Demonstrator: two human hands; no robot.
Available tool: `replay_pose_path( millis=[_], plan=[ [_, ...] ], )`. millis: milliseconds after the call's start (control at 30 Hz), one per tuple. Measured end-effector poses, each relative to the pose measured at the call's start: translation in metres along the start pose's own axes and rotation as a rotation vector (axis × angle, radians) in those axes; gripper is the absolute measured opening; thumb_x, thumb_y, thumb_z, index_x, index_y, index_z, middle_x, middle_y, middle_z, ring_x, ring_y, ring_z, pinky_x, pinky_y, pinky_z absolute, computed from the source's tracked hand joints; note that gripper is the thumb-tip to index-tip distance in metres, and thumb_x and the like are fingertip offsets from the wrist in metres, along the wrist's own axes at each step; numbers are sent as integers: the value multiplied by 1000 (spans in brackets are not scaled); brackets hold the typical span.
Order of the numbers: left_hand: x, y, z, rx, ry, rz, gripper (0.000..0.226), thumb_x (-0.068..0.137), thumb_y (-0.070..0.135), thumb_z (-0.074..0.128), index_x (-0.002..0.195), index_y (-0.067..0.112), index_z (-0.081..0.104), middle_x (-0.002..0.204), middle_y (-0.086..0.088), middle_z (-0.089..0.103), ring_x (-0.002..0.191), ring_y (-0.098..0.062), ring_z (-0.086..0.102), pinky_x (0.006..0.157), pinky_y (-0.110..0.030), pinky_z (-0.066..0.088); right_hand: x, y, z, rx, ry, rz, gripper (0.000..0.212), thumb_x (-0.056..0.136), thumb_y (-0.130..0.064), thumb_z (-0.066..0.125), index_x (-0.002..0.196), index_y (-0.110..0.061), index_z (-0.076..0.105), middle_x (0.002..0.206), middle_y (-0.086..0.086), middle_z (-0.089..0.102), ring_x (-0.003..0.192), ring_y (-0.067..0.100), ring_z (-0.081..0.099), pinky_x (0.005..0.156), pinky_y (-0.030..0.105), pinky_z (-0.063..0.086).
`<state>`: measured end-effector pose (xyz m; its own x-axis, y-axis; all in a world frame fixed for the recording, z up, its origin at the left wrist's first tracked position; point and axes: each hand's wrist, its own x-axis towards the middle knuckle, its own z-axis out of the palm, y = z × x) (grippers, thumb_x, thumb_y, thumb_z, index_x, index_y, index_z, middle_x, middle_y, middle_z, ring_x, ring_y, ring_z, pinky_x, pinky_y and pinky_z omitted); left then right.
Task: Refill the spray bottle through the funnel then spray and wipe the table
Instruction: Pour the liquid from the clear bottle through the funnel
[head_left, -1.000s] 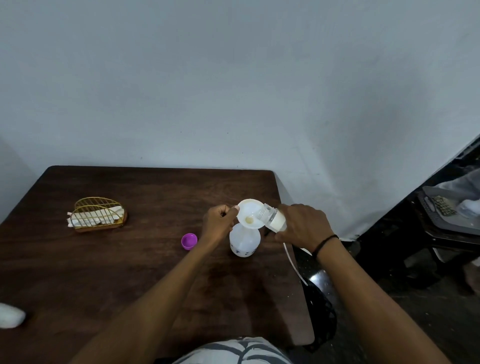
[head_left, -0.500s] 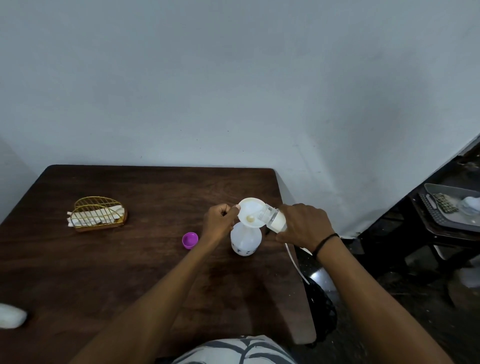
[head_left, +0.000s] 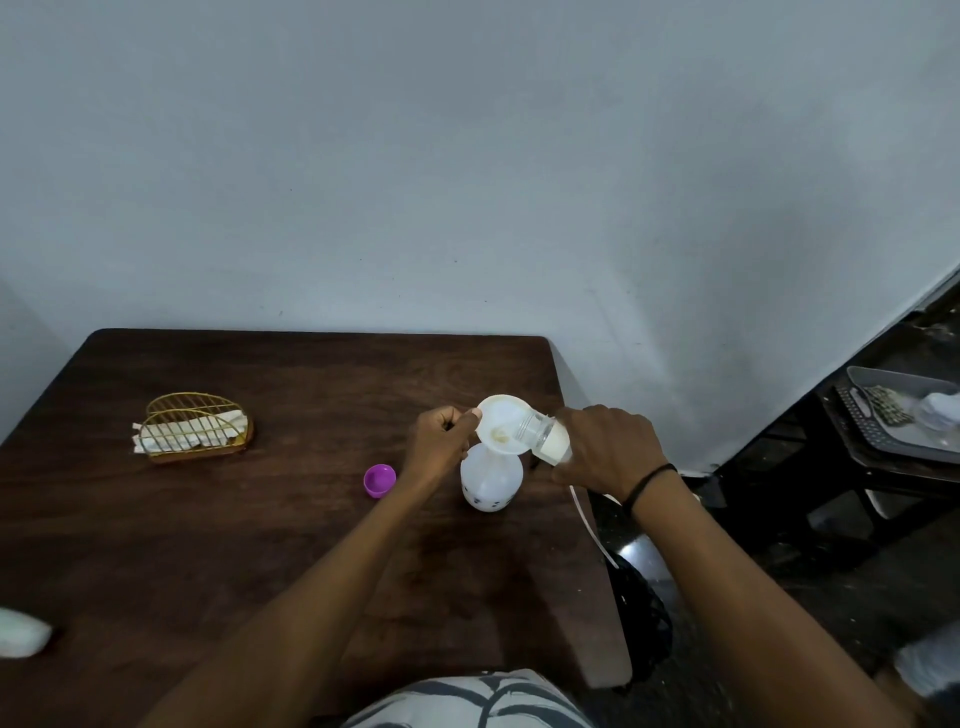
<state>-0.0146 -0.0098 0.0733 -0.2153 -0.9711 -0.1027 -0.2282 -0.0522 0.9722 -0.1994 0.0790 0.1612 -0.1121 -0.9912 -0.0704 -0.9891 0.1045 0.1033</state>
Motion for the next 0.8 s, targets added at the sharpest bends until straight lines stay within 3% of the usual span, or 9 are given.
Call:
replay_pose_path(
  millis=[567,800],
  plan=[
    [-3,1,-1,-12,-22,0,38,94,25,64,57,16,56,47,9,57,45,-4,53,54,-26,48,0,-1,-5,-6,-13,15,58,73,-52,68,125,-28,56,110,2,66,98,26,66,74,33,45],
    [-1,-1,0,-5,-30,5,40,93,25,65,56,15,53,48,7,57,45,-5,53,55,-29,48,-1,-2,-5,-12,-13,14,57,73,-54,68,124,-29,56,109,1,66,98,26,66,70,30,39]
  ],
)
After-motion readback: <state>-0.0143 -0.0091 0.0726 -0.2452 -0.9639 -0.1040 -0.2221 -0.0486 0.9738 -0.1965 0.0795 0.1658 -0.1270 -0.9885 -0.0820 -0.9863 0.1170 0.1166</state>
